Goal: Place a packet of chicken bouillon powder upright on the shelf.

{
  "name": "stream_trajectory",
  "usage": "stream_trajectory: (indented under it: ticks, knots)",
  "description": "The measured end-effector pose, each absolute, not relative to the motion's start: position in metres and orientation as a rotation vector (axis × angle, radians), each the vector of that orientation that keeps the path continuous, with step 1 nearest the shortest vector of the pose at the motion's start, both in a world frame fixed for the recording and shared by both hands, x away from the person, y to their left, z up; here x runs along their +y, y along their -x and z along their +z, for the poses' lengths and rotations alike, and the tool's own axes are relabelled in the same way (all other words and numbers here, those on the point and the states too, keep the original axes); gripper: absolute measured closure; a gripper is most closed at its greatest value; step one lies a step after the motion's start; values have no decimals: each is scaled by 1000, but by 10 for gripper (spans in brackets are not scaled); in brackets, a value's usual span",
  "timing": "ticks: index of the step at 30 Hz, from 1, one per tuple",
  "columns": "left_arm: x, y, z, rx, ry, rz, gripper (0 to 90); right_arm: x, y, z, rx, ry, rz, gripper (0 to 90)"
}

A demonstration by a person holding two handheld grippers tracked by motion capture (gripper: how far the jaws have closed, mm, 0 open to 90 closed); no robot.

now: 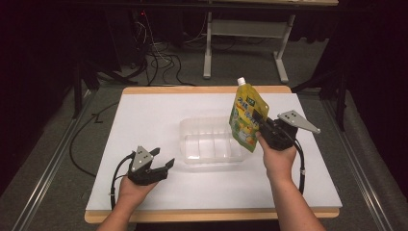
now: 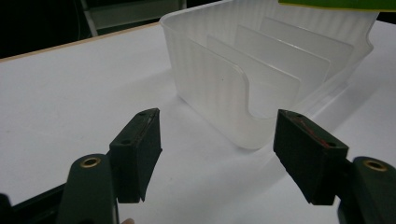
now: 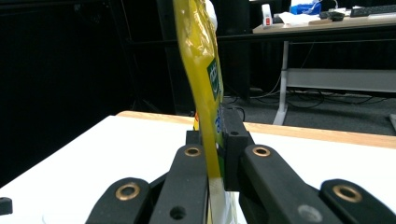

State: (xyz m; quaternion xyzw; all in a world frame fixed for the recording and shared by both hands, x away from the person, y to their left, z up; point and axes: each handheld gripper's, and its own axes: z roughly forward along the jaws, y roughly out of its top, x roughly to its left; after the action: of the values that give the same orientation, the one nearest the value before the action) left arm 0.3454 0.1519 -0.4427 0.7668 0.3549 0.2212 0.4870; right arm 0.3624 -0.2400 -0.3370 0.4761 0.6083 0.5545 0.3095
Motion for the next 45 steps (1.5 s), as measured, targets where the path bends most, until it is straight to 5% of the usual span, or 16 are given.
stream_trajectory:
  ticks: [22, 36, 45]
  knots:
    - [136, -352, -447, 857, -1856, 493, 346, -195, -381, -348, 1618, -1312, 1463, 900]
    - [101, -376, -460, 903, -1861, 503, 590, -184, -386, -354, 1605, -1335, 1464, 900]
    - [96, -374, -462, 915, -1868, 567, 633, -178, -386, -353, 1605, -1360, 1484, 900]
